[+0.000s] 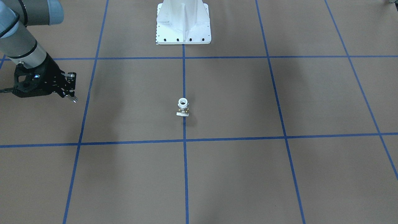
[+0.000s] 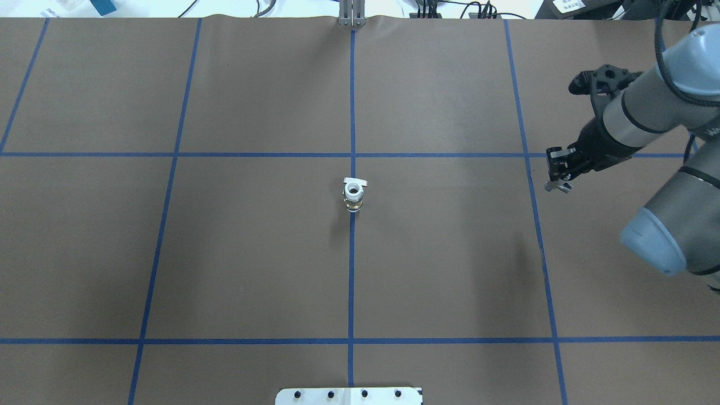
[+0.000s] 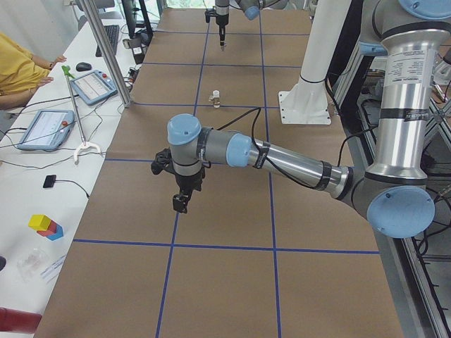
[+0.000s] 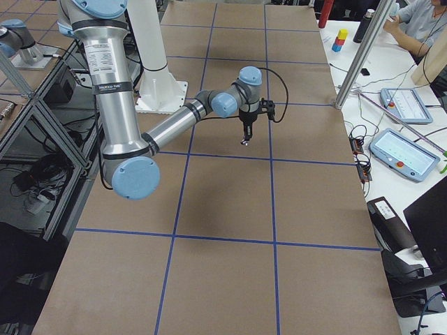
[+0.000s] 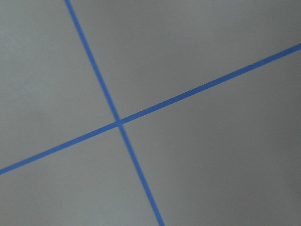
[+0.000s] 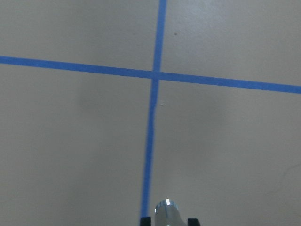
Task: Assemble PPR valve and pipe with both arms
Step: 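Carry the fitting with the right gripper over the standing valve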
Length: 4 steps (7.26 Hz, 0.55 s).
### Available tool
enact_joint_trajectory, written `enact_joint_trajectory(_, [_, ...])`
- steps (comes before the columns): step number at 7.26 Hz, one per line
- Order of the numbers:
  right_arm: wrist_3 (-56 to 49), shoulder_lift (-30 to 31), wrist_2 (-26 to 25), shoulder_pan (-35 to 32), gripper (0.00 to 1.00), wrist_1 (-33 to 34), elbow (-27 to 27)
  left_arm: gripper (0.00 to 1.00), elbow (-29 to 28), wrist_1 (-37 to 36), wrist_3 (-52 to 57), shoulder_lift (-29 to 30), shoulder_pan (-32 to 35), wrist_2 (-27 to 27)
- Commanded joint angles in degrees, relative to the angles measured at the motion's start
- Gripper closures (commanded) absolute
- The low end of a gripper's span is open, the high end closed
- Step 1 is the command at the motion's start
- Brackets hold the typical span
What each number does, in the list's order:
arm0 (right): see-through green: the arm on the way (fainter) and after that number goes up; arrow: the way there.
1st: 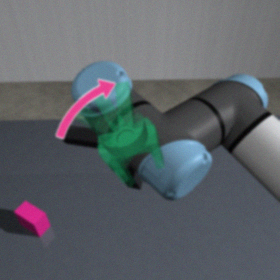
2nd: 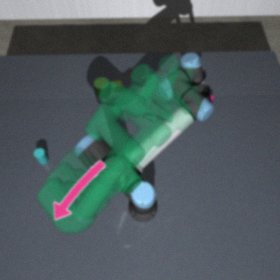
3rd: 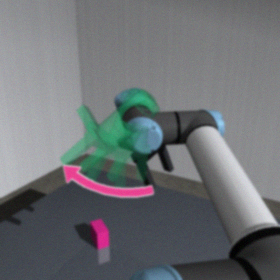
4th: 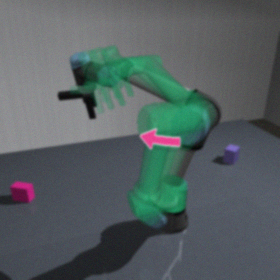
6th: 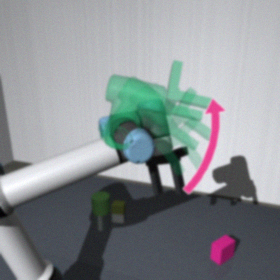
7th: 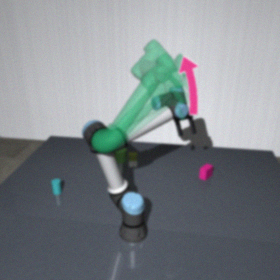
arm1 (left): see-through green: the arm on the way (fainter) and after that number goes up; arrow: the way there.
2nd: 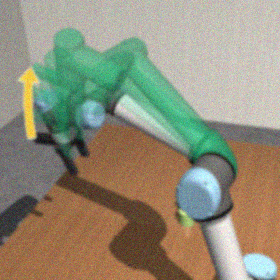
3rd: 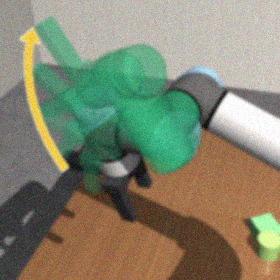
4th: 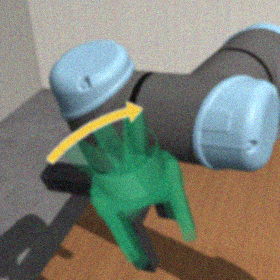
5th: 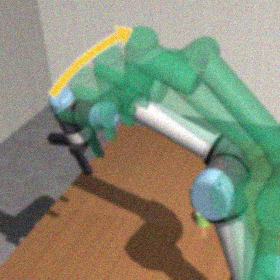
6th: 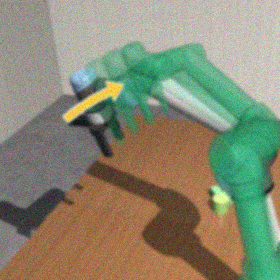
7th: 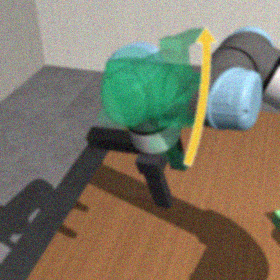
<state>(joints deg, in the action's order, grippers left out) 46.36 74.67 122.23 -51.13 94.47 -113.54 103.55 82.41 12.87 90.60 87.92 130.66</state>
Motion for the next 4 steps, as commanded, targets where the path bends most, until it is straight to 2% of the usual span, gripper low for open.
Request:
enact_joint_trajectory(1, [9.41,-12.49,-0.14,4.08,1.00,5.89,2.77,0.00,-1.77,0.38,-0.03,-2.08,1.98,0.20])
enact_joint_trajectory(3, [17.94,-20.24,-0.58,6.81,1.00,6.77,6.12,0.00,-1.51,0.38,-0.04,-2.70,3.21,0.64])
enact_joint_trajectory(4, [22.33,-25.40,-1.63,8.48,1.00,9.56,8.57,0.00,-1.33,0.47,-0.04,-3.92,3.31,1.34])
